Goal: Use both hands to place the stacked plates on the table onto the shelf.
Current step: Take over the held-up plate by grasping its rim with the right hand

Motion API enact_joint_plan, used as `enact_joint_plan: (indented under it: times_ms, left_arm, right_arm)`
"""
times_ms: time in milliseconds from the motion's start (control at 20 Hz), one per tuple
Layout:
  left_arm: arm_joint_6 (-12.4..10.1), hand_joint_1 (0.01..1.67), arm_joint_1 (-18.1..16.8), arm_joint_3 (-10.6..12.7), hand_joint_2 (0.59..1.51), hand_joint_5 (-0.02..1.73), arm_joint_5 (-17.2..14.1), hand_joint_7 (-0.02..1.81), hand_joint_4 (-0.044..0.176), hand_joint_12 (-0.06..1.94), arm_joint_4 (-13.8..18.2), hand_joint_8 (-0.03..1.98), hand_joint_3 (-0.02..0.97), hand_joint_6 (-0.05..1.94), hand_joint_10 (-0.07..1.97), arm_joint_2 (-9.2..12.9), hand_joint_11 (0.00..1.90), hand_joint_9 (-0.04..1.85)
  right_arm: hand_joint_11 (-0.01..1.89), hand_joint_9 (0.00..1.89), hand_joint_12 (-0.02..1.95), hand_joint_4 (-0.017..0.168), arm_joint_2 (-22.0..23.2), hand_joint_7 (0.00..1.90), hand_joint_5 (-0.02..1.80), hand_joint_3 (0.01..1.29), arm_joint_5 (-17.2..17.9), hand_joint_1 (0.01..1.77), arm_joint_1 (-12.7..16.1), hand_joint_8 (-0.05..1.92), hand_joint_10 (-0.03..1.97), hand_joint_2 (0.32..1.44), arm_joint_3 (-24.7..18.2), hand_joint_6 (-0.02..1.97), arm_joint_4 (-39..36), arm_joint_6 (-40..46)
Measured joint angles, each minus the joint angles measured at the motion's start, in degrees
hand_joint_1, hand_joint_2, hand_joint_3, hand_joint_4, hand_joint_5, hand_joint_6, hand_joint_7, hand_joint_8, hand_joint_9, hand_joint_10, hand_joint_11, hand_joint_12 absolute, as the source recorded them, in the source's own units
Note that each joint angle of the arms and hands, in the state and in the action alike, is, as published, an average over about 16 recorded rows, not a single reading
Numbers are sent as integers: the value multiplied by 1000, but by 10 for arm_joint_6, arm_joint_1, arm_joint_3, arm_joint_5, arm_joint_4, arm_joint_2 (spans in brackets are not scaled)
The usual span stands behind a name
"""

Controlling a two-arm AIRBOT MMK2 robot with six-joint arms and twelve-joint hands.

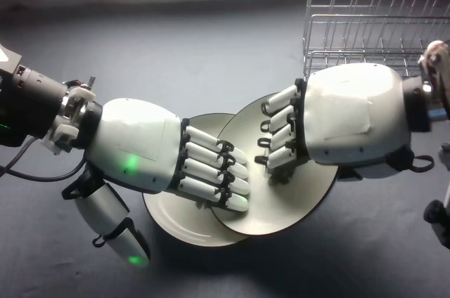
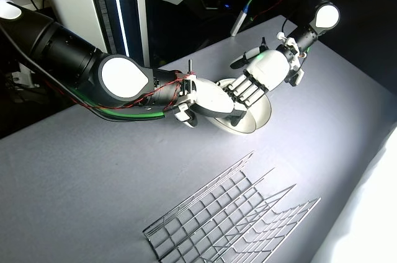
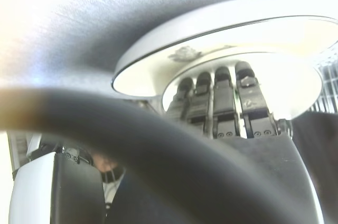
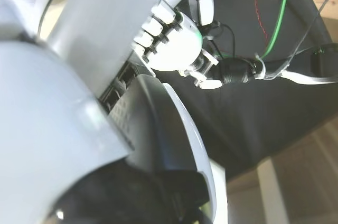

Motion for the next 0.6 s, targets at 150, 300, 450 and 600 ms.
enact_joint_plan:
  times_ms: [150, 300, 450, 600]
  left_arm:
    - [-1, 14, -6, 1, 1124, -13, 0, -15, -6, -17, 5, -20, 22, -30, -14, 4, 16, -3]
    - [-1, 14, -17, 1, 1125, -12, 3, -10, -3, -17, 11, -16, 22, -26, -10, 14, 16, 1]
    - [-2, 14, -31, -1, 1126, -10, 7, -4, -2, -14, 17, -11, 22, -18, -6, 32, 16, 6]
    - [-4, 14, -49, -6, 1127, -6, 9, 2, -1, -11, 23, -6, 22, -11, -2, 54, 15, 11]
  right_arm:
    - [482, 590, 1516, -6, -1, 612, 557, 14, 3, 1247, 4, 411, 838, 1050, 1, 435, 3, -1]
    - [629, 703, 1547, -8, -1, 708, 642, 15, 7, 1280, 11, 571, 1039, 1038, 1, 583, 7, -1]
    - [753, 783, 1533, -7, -1, 767, 695, 14, 8, 1303, 21, 740, 1215, 1024, 0, 737, 8, 0]
    - [782, 820, 1484, -5, -1, 792, 725, 14, 5, 1312, 34, 857, 1219, 1013, -3, 829, 12, 0]
